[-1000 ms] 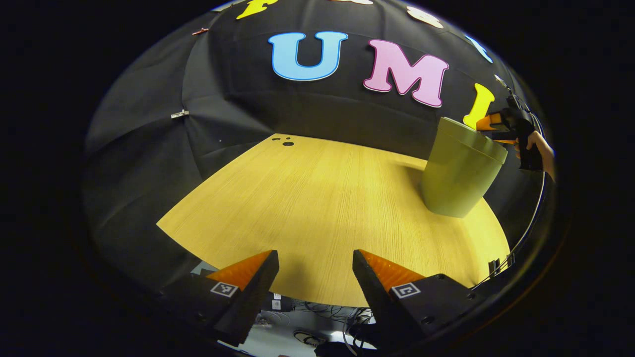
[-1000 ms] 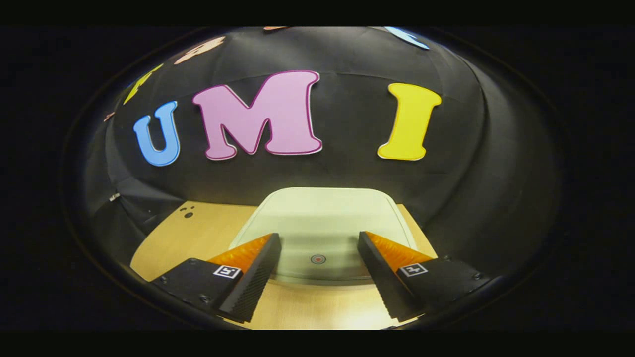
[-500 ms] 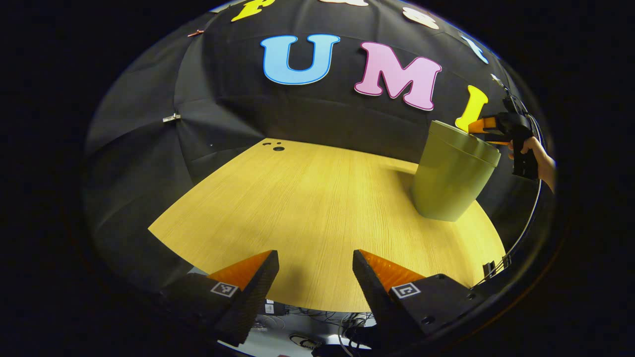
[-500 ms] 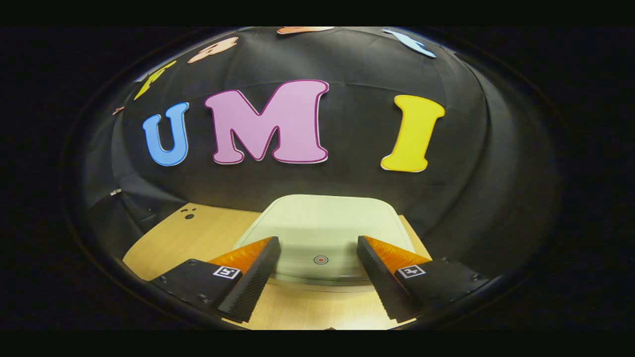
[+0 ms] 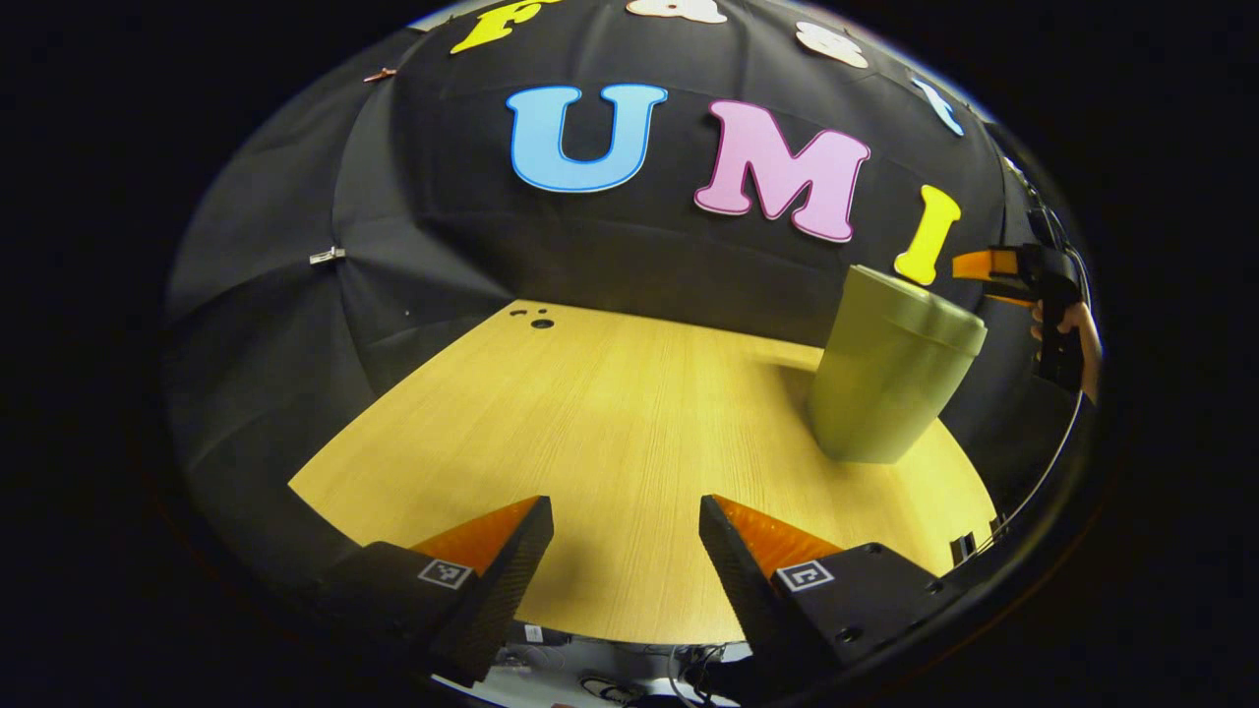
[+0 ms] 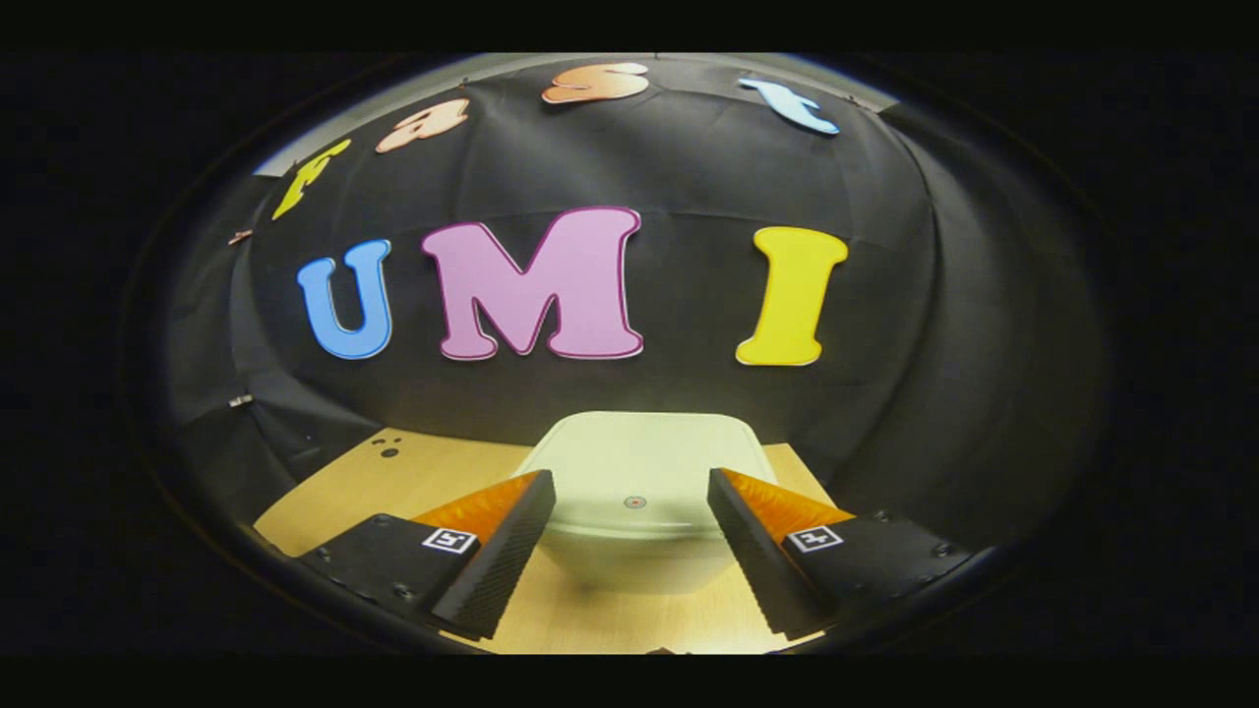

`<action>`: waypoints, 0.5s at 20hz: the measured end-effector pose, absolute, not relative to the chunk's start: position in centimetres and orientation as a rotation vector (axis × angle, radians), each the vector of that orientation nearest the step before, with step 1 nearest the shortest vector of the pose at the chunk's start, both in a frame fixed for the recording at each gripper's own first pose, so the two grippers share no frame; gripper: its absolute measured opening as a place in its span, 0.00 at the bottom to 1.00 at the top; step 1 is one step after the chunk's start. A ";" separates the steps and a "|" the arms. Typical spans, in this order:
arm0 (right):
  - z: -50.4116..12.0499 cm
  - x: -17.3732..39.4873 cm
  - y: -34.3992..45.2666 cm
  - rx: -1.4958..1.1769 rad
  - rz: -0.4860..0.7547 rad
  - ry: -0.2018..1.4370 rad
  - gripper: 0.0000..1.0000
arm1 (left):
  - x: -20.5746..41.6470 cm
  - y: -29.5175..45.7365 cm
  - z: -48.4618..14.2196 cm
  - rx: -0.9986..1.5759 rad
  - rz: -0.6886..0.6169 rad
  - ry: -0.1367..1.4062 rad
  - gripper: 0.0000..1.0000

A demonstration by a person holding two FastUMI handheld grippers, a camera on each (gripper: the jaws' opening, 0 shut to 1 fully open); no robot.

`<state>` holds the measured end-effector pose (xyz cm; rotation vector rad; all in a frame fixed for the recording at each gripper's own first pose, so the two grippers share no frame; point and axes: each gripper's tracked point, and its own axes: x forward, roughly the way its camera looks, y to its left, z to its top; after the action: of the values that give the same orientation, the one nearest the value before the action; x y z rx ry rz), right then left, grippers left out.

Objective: Press the lid of the desktop garbage bin to open it, pick up the crumpled paper on the desktop and throw it into the bin, then pick up the pop can on the desktop and drop it into the bin, and finally close the garbage bin lid.

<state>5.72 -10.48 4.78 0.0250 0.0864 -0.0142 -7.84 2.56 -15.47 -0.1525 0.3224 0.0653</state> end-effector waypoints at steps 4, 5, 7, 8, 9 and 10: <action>6.4 1.6 -10.7 0.058 -0.078 0.047 0.98 | -7.2 2.6 -11.9 -0.101 -0.025 0.244 0.96; 6.7 0.6 -10.5 0.066 -0.092 0.031 0.98 | -7.0 2.8 -11.2 -0.076 -0.043 0.227 0.96; 7.2 -1.3 -10.2 0.064 -0.110 0.007 0.98 | -7.1 3.3 -10.0 -0.032 -0.070 0.197 0.96; 7.1 -2.1 -10.1 0.053 -0.116 0.000 0.98 | -7.1 3.5 -9.4 -0.016 -0.080 0.185 0.96; 7.1 -2.7 -9.8 0.044 -0.122 -0.004 0.98 | -7.2 3.7 -9.0 -0.005 -0.088 0.175 0.96; 6.9 -3.2 -9.6 0.039 -0.123 -0.008 0.98 | -7.4 3.7 -8.5 0.004 -0.095 0.162 0.96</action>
<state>-3.17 -9.57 6.93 0.0394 -0.0075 -0.1230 -7.39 3.72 -8.48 0.0036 0.1620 -0.0948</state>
